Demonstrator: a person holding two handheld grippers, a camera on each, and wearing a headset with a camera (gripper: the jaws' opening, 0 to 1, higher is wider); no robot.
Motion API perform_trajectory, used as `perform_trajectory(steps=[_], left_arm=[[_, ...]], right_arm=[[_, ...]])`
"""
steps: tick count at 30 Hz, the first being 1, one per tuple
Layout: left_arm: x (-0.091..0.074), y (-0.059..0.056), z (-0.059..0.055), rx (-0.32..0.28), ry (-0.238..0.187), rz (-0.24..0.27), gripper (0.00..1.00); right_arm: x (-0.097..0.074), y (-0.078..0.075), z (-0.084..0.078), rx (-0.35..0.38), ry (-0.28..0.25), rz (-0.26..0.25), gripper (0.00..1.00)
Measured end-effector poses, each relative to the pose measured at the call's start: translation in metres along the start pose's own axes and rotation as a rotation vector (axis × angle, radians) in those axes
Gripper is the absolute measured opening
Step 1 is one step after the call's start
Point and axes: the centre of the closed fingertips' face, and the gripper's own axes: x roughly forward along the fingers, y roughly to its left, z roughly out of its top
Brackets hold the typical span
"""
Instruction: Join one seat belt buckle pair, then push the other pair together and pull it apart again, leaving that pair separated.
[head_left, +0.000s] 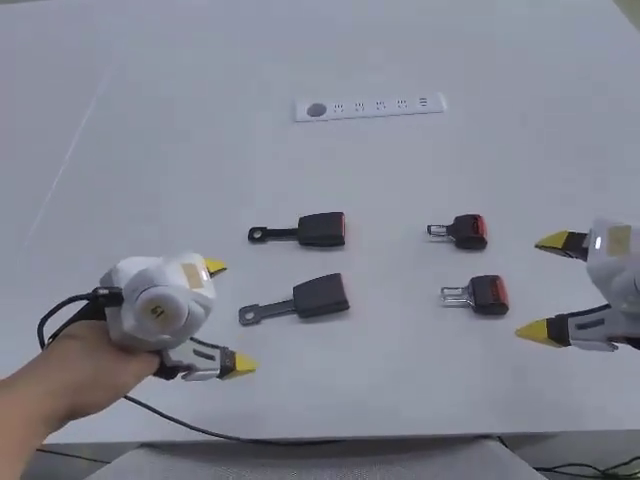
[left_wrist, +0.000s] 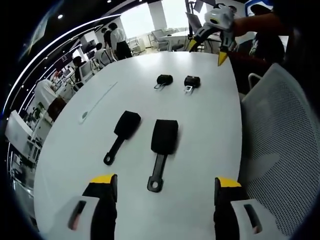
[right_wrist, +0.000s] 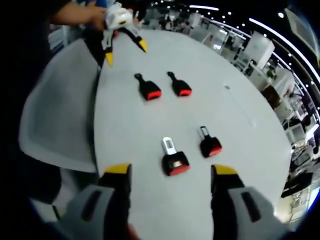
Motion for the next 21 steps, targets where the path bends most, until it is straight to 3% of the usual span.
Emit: perform_trajectory(steps=[5, 9, 16, 18, 19, 21], left_arm=[[0.012, 0.005, 0.009, 0.017, 0.021, -0.027, 0.78], [0.021, 0.012, 0.019, 0.018, 0.008, -0.037, 0.77], [0.039, 0.005, 0.019, 0.055, 0.055, -0.102, 0.76], [0.043, 0.004, 0.019, 0.062, 0.059, -0.114, 0.72], [0.045, 0.001, 0.017, 0.056, 0.072, -0.143, 0.69], [0.050, 0.005, 0.018, 0.050, 0.071, -0.131, 0.69]], right_arm=[[0.007, -0.001, -0.004, -0.024, 0.023, 0.036, 0.62], [0.013, -0.002, -0.007, -0.030, 0.037, 0.061, 0.62], [0.026, -0.004, -0.009, -0.062, 0.058, 0.096, 0.61], [0.029, -0.005, -0.011, -0.062, 0.065, 0.109, 0.60], [0.031, -0.006, -0.012, -0.063, 0.067, 0.111, 0.59], [0.034, -0.008, -0.013, -0.066, 0.072, 0.122, 0.59]])
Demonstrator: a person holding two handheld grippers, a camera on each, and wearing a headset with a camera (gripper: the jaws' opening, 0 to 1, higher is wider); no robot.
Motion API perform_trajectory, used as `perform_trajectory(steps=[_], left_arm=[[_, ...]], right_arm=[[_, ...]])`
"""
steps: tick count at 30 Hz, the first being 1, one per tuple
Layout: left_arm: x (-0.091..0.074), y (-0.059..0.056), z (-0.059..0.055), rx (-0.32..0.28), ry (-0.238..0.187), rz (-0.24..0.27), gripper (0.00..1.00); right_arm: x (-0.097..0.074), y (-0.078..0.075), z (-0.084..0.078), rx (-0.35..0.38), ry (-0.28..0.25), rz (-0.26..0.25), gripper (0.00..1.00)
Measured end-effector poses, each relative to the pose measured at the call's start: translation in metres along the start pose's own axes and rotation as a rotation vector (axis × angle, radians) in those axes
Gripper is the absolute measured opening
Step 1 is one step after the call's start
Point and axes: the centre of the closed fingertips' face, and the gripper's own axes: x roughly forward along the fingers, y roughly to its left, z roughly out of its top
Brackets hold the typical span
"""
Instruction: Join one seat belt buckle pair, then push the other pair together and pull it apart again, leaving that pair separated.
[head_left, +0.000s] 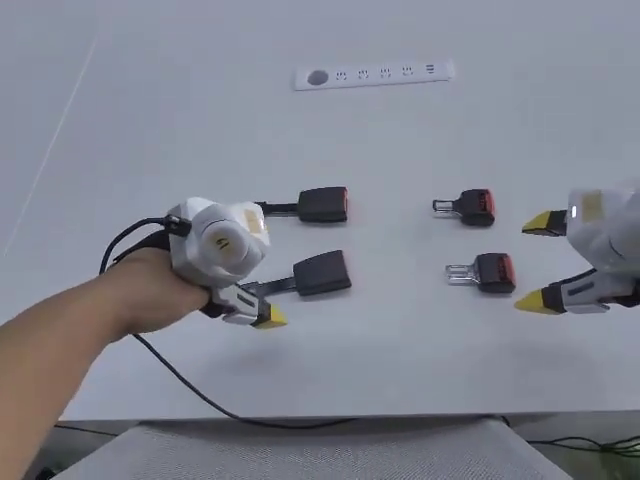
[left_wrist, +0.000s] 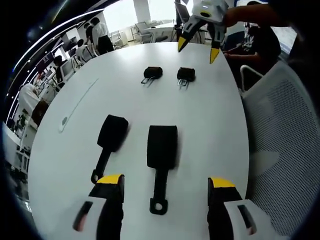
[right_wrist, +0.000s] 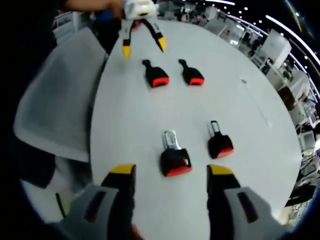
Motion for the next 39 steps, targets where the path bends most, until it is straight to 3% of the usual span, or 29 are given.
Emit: perform_trajectory(steps=[6, 11, 19, 25, 28, 34, 39], left_arm=[[0.010, 0.005, 0.001, -0.049, 0.012, -0.015, 0.59], [0.019, 0.008, 0.006, -0.081, -0.003, -0.035, 0.55], [0.034, 0.012, 0.011, -0.099, -0.004, -0.070, 0.47], [0.039, 0.008, 0.015, -0.057, -0.002, -0.105, 0.46], [0.043, 0.012, 0.015, -0.041, 0.006, -0.100, 0.46], [0.047, 0.003, 0.020, 0.001, -0.004, -0.155, 0.36], [0.052, 0.001, 0.020, 0.025, 0.008, -0.165, 0.33]], right_arm=[[0.011, 0.000, -0.004, -0.016, 0.017, 0.060, 0.54], [0.018, -0.004, -0.009, -0.020, 0.033, 0.088, 0.53], [0.028, -0.008, -0.018, -0.005, 0.051, 0.135, 0.48], [0.035, -0.009, -0.019, 0.012, 0.055, 0.160, 0.46], [0.038, -0.008, -0.018, 0.015, 0.057, 0.166, 0.45], [0.043, -0.006, -0.019, 0.015, 0.063, 0.187, 0.44], [0.049, -0.004, -0.022, 0.018, 0.074, 0.205, 0.43]])
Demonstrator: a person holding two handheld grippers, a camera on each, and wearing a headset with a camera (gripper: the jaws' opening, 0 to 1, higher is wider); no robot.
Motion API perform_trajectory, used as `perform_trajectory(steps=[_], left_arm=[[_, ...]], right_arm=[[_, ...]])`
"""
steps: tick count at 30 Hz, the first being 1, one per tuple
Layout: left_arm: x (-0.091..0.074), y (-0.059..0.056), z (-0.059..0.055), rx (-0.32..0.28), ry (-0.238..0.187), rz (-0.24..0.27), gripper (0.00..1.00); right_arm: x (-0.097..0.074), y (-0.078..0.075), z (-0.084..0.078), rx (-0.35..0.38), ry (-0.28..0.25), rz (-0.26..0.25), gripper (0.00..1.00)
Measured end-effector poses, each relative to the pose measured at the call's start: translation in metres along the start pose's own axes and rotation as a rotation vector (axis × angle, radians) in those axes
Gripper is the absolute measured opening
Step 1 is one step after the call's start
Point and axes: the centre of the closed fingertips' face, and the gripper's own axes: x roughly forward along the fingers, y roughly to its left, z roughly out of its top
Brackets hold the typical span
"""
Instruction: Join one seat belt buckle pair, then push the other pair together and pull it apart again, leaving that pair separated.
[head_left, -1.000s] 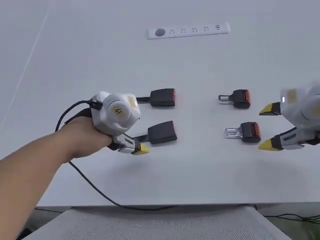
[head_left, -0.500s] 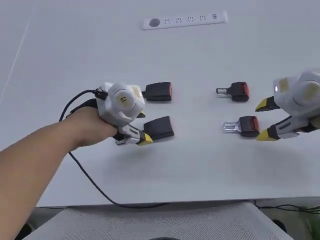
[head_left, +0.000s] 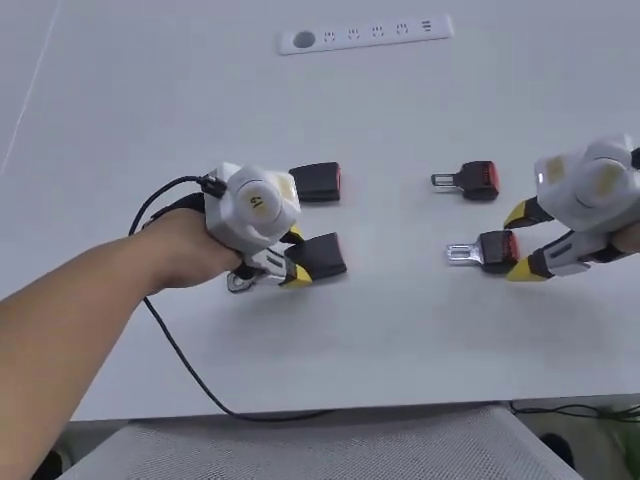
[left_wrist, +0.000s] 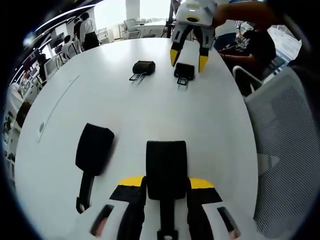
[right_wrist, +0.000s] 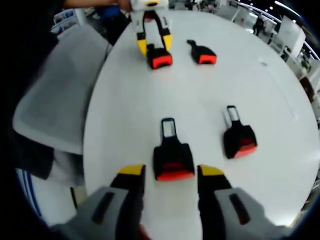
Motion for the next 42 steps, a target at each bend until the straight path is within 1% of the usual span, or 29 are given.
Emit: perform_trajectory(steps=[7, 11, 12, 13, 15, 20, 23, 26, 33, 35, 42], left_arm=[[0.002, -0.002, -0.001, 0.036, 0.020, -0.011, 0.33], [0.005, -0.003, -0.002, 0.070, 0.046, -0.011, 0.33], [0.005, -0.003, -0.002, 0.075, 0.053, -0.011, 0.33], [0.006, -0.003, -0.002, 0.078, 0.058, -0.012, 0.33], [0.007, -0.002, -0.004, 0.080, 0.066, -0.014, 0.33], [0.008, -0.003, -0.005, 0.111, 0.075, -0.021, 0.33], [0.010, -0.002, -0.006, 0.122, 0.088, -0.024, 0.33], [0.012, -0.001, -0.007, 0.103, 0.101, -0.030, 0.33], [0.011, -0.002, -0.007, 0.126, 0.108, -0.032, 0.33], [0.012, -0.002, -0.008, 0.142, 0.115, -0.032, 0.33], [0.012, -0.001, -0.008, 0.148, 0.122, -0.033, 0.33]], right_arm=[[0.008, 0.001, 0.002, -0.013, 0.006, 0.017, 0.42], [0.011, 0.000, -0.003, -0.011, 0.019, 0.025, 0.40], [0.010, -0.001, -0.002, -0.012, 0.009, 0.022, 0.38], [0.009, -0.002, -0.002, 0.002, 0.011, 0.024, 0.37], [0.009, -0.002, -0.002, 0.001, 0.009, 0.026, 0.37], [0.010, -0.003, -0.003, -0.031, 0.015, 0.029, 0.35], [0.010, -0.003, -0.003, -0.077, 0.043, 0.033, 0.35], [0.010, -0.003, -0.003, -0.083, 0.048, 0.036, 0.35], [0.010, -0.003, -0.003, -0.090, 0.048, 0.037, 0.35], [0.010, -0.003, -0.002, -0.091, 0.049, 0.037, 0.35], [0.010, -0.003, -0.002, -0.093, 0.055, 0.038, 0.35]])
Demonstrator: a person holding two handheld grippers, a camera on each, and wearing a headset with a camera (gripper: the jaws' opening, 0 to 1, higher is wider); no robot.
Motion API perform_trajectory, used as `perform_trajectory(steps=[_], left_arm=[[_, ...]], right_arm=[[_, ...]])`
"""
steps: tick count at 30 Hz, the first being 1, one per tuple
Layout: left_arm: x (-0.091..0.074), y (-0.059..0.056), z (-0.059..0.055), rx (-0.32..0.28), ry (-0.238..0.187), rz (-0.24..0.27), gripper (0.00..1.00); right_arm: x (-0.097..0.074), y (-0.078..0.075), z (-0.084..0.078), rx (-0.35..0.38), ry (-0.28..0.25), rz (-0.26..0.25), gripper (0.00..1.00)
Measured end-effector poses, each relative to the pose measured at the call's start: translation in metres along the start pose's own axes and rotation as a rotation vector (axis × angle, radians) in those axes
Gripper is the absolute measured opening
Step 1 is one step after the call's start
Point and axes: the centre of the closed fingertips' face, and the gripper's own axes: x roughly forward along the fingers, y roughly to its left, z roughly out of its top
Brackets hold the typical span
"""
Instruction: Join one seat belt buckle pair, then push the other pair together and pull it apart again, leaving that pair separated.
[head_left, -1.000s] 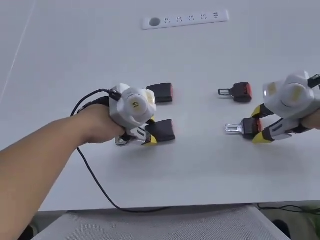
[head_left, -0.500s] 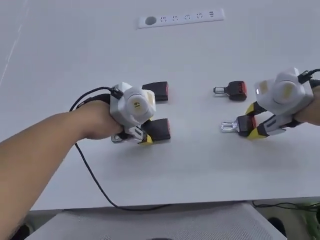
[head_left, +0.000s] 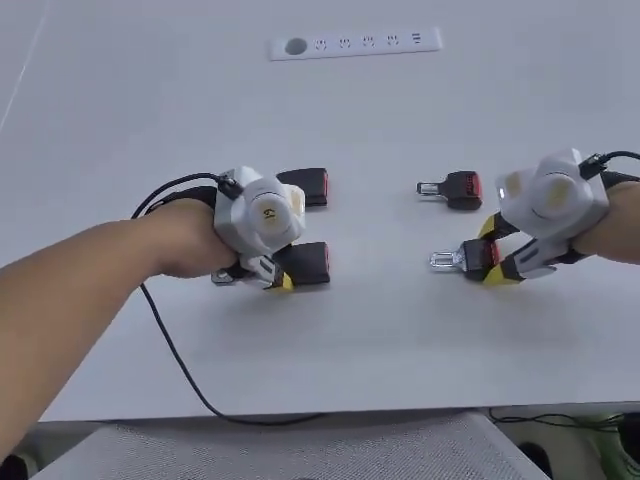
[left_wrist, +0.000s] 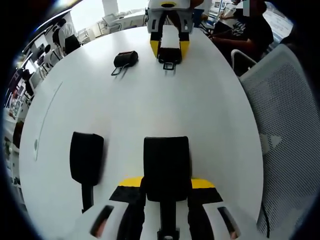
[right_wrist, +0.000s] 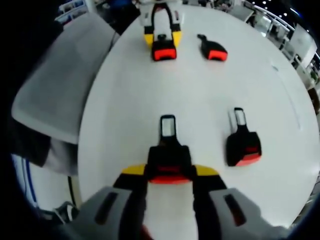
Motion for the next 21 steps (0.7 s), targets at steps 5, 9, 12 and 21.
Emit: perform_trajectory(steps=[5, 9, 12, 21], left_arm=[[0.0006, 0.0001, -0.0005, 0.001, 0.006, 0.001, 0.33], [0.0006, -0.0001, -0.0005, 0.003, 0.006, 0.001, 0.33], [0.0003, -0.0005, -0.0004, 0.003, 0.004, 0.003, 0.33], [-0.0003, -0.0017, 0.0002, 0.010, 0.008, 0.002, 0.33]], right_arm=[[-0.0002, 0.0007, -0.0008, 0.002, 0.004, -0.004, 0.35], [-0.0010, 0.0016, -0.0033, 0.012, 0.002, -0.005, 0.35], [-0.0017, 0.0025, -0.0048, 0.025, -0.006, -0.007, 0.35], [-0.0011, 0.0061, -0.0044, 0.021, -0.003, -0.013, 0.35]])
